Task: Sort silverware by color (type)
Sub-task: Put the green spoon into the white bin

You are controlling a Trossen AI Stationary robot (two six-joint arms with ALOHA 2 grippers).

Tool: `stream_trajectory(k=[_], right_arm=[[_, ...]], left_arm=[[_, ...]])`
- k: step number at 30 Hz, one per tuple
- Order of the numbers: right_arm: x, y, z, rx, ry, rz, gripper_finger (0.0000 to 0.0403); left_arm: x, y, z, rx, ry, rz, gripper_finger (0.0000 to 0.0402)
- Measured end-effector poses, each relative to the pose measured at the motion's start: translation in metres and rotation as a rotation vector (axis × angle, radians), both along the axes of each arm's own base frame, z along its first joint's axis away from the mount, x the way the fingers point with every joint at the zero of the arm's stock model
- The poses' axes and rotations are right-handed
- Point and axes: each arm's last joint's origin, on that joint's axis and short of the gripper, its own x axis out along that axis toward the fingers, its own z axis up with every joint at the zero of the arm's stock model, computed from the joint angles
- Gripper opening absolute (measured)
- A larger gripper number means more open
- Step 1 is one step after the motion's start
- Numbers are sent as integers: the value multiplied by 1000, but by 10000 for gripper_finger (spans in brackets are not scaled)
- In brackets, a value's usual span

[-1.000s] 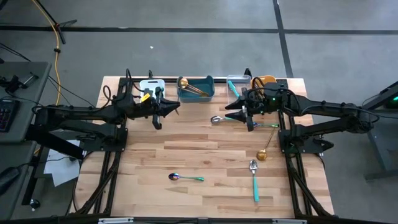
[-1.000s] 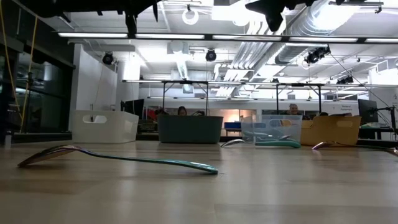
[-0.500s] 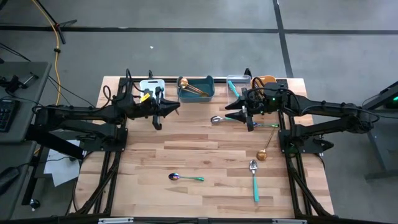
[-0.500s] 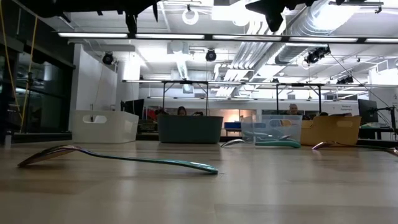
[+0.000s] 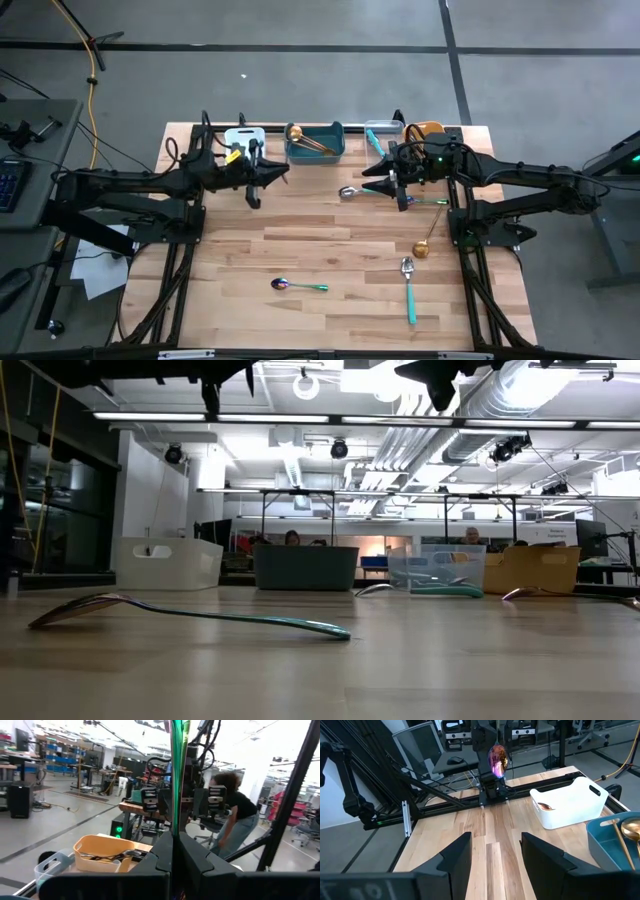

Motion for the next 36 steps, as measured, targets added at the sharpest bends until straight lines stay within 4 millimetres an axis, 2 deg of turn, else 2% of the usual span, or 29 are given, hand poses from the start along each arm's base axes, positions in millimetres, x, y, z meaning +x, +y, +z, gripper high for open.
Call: stream_trajectory(k=[5, 11, 14, 18, 23, 27, 36], right_arm=[[0, 0, 0, 0, 1, 0, 165], [0, -1, 0, -6, 3, -35, 165], [0, -2, 0, -9, 4, -52, 165], [0, -2, -1, -4, 7, -53, 165], [0, -2, -2, 0, 23, -53, 165], [-1, -1, -3, 2, 36, -53, 165], [-1, -1, -5, 17, 50, -56, 165]], left_arm=[[-10, 13, 20, -9, 38, 88, 4], [-24, 43, 47, 56, 280, 262, 4], [-33, 60, 53, 50, 390, 386, 4], [-45, 81, 47, -14, 492, 523, 4], [-58, 102, 28, -157, 637, 652, 4], [-62, 113, 17, -215, 723, 695, 4], [-63, 129, 4, -269, 788, 738, 4]])
